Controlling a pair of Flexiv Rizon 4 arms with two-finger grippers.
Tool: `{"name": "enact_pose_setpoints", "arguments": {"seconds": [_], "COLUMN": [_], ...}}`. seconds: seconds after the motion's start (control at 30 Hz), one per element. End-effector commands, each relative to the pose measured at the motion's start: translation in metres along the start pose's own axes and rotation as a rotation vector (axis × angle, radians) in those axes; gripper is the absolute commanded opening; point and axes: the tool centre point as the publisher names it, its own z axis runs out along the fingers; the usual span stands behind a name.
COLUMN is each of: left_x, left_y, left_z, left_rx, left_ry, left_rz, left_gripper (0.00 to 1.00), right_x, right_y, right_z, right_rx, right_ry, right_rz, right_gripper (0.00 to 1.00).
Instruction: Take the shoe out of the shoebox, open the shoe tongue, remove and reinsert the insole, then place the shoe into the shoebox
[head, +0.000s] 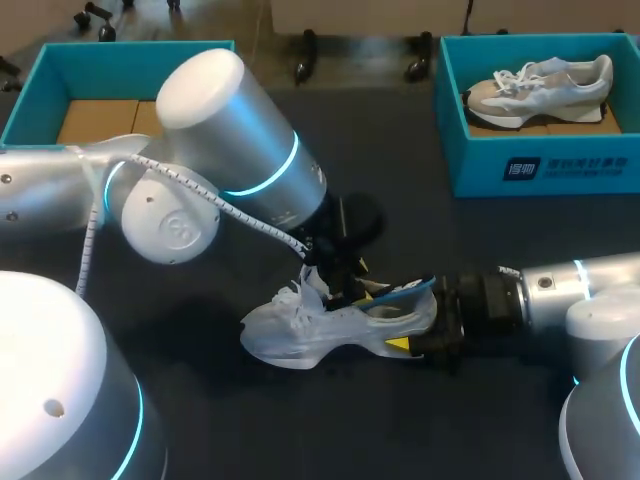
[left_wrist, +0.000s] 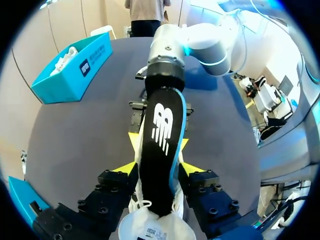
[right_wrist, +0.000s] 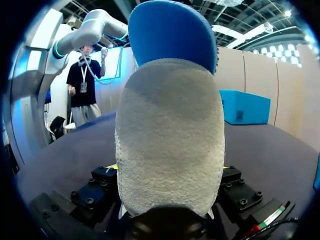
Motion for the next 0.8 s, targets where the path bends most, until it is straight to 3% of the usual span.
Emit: {"name": "enact_pose_setpoints", "arguments": {"seconds": [0.03,0.37,0.8], "left_x": [0.003,0.022,0.029], "left_y": [0.001,-0.008,-0.017], "left_z": [-0.006,-0.011,0.004], "left_rx": [0.006,0.002,-0.021], "left_ry": [0.005,-0.074,-0.219], "left_rz": [0.015,0.084,0.083], "left_gripper": [0.55,0.47,0.35], "right_x": [0.000,0.000,0.000], "right_y": [0.002,0.002,0.002], "right_z": [0.002,0.002,0.002], "right_rx": [0.007,0.007,0.007], "right_ry": [0.002,0.002,0.002], "right_rz": [0.000,0.000,0.000], "right_gripper": [0.00,0.00,0.00]}}
